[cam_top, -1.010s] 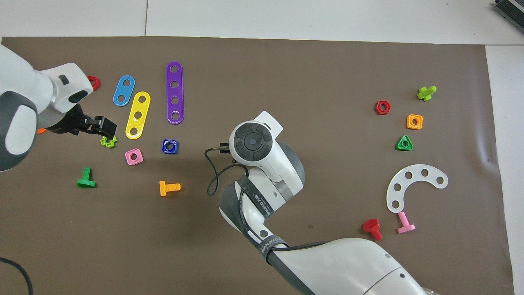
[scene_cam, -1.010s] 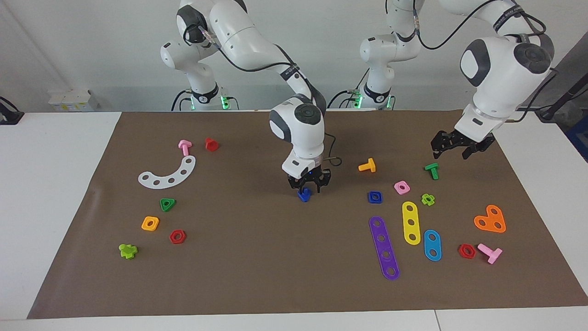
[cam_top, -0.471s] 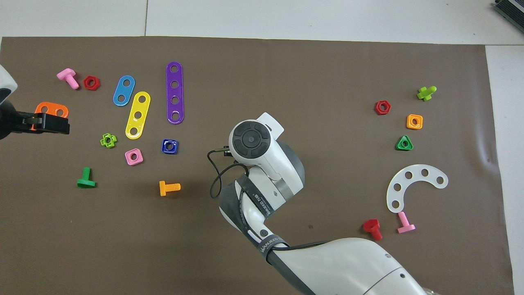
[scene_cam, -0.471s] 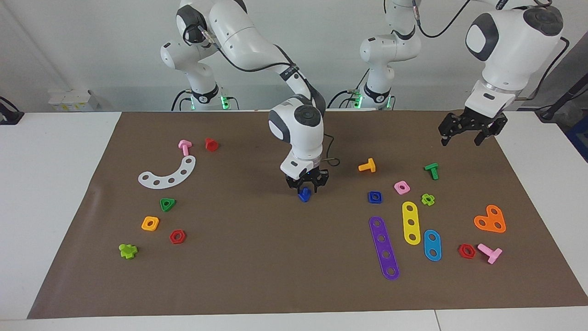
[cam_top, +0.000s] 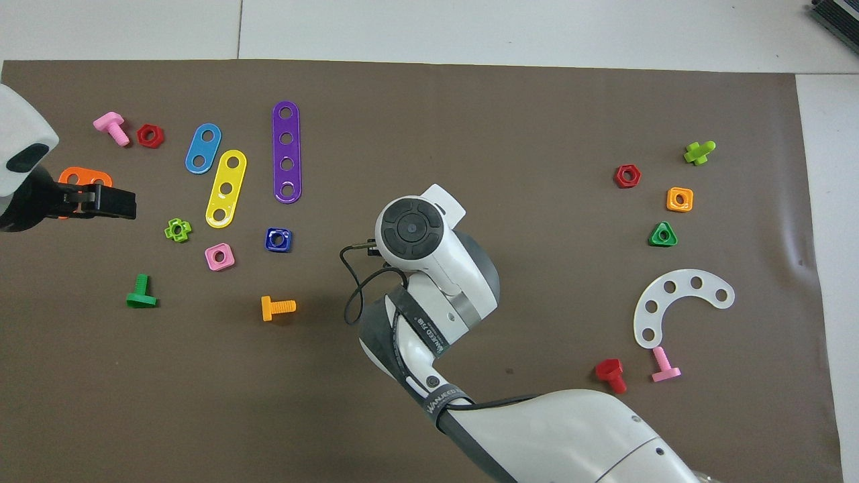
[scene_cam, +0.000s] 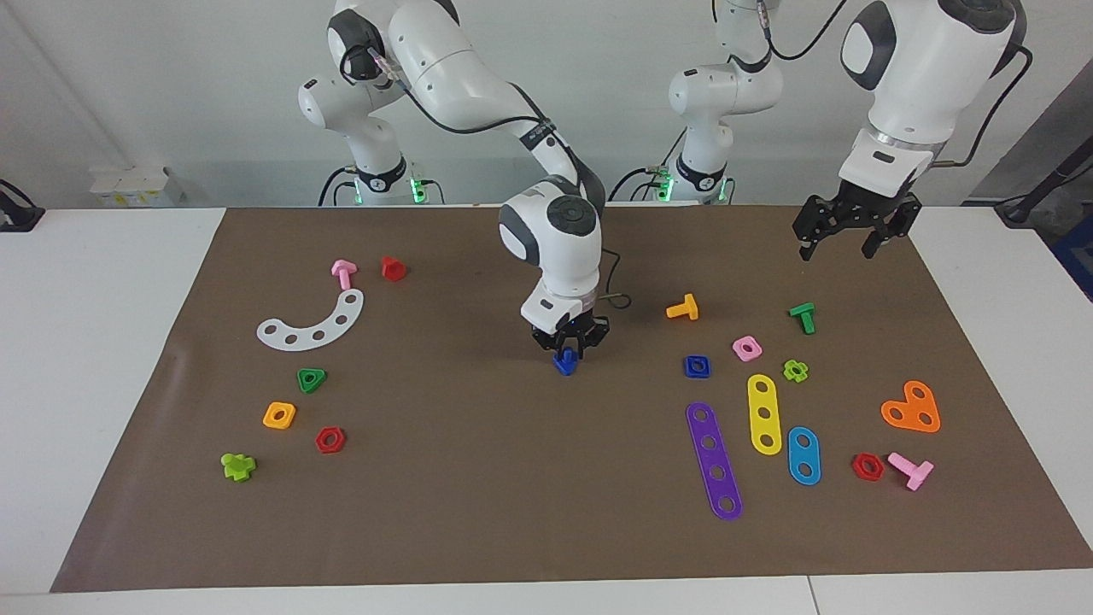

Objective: Unscrew and place screws in storage area
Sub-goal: 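Return the left gripper to rest while the right gripper holds the triangle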

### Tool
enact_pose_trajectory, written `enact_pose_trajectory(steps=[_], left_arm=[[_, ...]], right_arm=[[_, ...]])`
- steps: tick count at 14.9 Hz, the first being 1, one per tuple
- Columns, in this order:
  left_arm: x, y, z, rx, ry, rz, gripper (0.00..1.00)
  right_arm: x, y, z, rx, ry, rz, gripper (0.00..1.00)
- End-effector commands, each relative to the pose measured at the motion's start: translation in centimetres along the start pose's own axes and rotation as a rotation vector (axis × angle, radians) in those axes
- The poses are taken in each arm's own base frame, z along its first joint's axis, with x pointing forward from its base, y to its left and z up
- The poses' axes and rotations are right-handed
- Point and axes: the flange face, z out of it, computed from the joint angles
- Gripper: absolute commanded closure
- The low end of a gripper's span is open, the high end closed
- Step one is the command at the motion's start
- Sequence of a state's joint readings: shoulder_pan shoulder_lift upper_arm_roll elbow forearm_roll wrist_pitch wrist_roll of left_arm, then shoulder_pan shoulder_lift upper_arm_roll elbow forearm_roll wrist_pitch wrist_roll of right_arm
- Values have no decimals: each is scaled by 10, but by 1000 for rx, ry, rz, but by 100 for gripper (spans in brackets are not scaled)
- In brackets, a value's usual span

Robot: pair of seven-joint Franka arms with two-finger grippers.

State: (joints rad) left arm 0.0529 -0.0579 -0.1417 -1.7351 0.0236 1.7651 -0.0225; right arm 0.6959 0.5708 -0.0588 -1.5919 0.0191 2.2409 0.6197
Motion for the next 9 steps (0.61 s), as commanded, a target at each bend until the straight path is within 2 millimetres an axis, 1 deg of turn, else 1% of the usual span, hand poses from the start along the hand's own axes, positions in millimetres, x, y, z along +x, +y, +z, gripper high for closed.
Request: enact_pose_trajectory(steps=[1,2,4,5,6,7,9], left_arm=[[-12,1,0,-8,-28,-6,0],[-14,0,1,-21,-38,-11,0],[-18,1,4,-25,-55,-10,0],[-19,1,4,-25,-57,-10,0],[-19,0,4,-24,-58,-12,0],[-20,0,5,-24,-63,-12,0],[-25,0,8,-22,-69,-13,0]], right_arm=[[3,9,4,1,-4,-6,61],[3,9,4,1,-4,-6,61],[3,9,4,1,-4,-4,68],[3,9,4,1,-4,-4,75],[2,8,3,2,-3,-4,86],[2,8,4,0,-4,-5,100],[3,8,3,1,-3,3,100]])
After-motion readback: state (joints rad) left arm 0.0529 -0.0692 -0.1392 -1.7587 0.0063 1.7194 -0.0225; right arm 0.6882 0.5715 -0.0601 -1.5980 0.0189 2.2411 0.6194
